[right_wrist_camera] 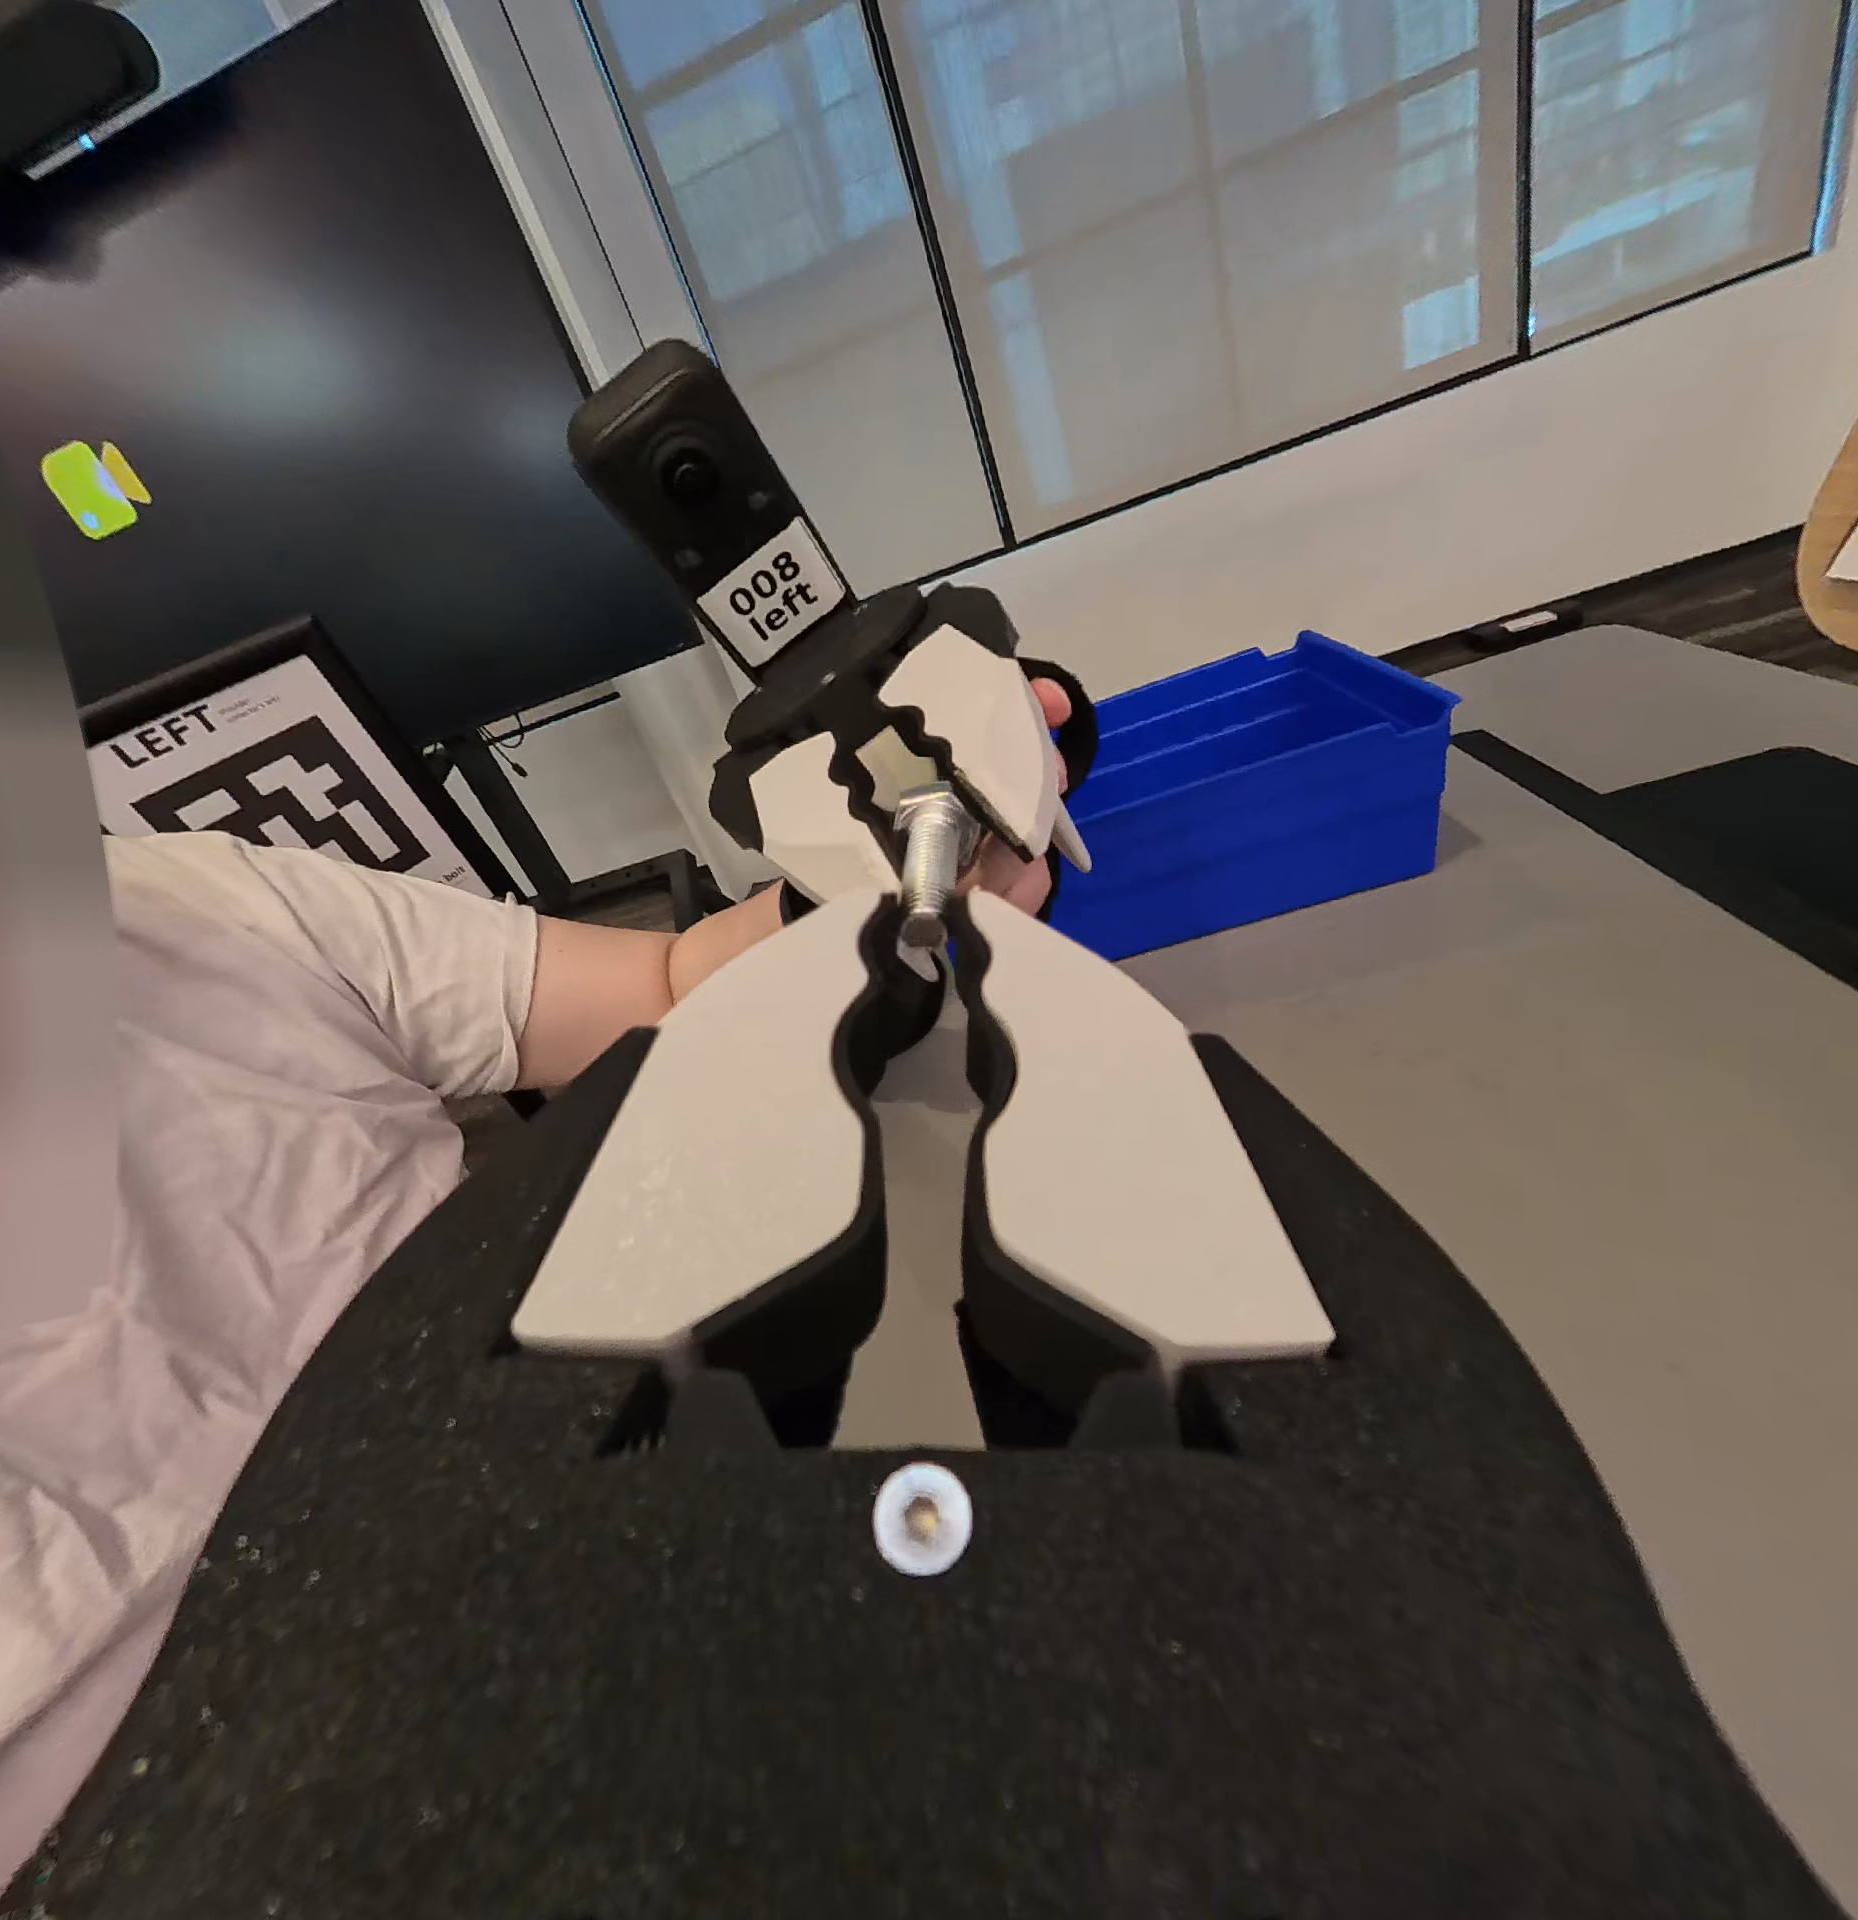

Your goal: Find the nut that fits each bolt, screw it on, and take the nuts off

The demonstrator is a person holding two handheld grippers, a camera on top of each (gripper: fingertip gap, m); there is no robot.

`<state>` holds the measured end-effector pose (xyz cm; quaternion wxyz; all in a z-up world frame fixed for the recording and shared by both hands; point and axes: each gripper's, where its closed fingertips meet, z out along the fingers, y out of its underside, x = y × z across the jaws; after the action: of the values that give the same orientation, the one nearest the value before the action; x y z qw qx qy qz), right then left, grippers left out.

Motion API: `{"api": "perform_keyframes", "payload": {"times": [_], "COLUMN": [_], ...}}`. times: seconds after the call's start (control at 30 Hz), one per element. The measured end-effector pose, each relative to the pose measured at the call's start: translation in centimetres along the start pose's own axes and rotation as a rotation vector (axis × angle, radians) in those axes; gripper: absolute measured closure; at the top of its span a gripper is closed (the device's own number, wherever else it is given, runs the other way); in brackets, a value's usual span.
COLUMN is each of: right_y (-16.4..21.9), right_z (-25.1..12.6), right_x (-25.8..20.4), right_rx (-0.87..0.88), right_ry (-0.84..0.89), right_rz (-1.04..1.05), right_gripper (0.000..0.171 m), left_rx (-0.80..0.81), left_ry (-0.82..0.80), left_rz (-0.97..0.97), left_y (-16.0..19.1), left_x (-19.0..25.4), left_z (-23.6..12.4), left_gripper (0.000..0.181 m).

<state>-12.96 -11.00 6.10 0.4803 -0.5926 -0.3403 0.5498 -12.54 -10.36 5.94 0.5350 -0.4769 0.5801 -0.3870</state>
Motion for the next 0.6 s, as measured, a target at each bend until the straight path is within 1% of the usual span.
{"api": "perform_keyframes", "payload": {"times": [0.07, 0.17, 0.23, 0.33, 0.43, 0.6], "right_y": [-0.1, 0.1, 0.4, 1.1, 1.2, 2.1], "right_z": [-0.1, -0.2, -0.5, -1.4, -1.6, -1.1], "right_x": [0.1, 0.1, 0.0, 0.7, -0.2, -0.3], "right_rx": [0.006, -0.033, -0.105, -0.284, -0.400, -0.511], "right_ry": [0.007, 0.029, 0.058, 0.228, 0.309, 0.432], "right_rz": [0.005, -0.017, -0.074, -0.244, -0.334, -0.297], "right_gripper": [0.162, 0.162, 0.162, 0.162, 0.162, 0.162], "left_rx": [-0.009, -0.034, -0.038, -0.108, -0.155, -0.244], "left_ry": [-0.012, -0.006, 0.044, 0.101, 0.050, -0.029], "left_rz": [0.016, 0.030, 0.012, -0.006, 0.095, 0.198], "left_y": [0.1, 0.5, 0.5, 1.2, 2.0, 3.6], "left_x": [0.0, 0.2, 0.9, 1.6, 1.4, 1.2], "left_z": [0.1, 0.2, 0.2, 0.3, 0.5, 1.6], "left_gripper": [0.162, 0.162, 0.158, 0.143, 0.142, 0.142]}}
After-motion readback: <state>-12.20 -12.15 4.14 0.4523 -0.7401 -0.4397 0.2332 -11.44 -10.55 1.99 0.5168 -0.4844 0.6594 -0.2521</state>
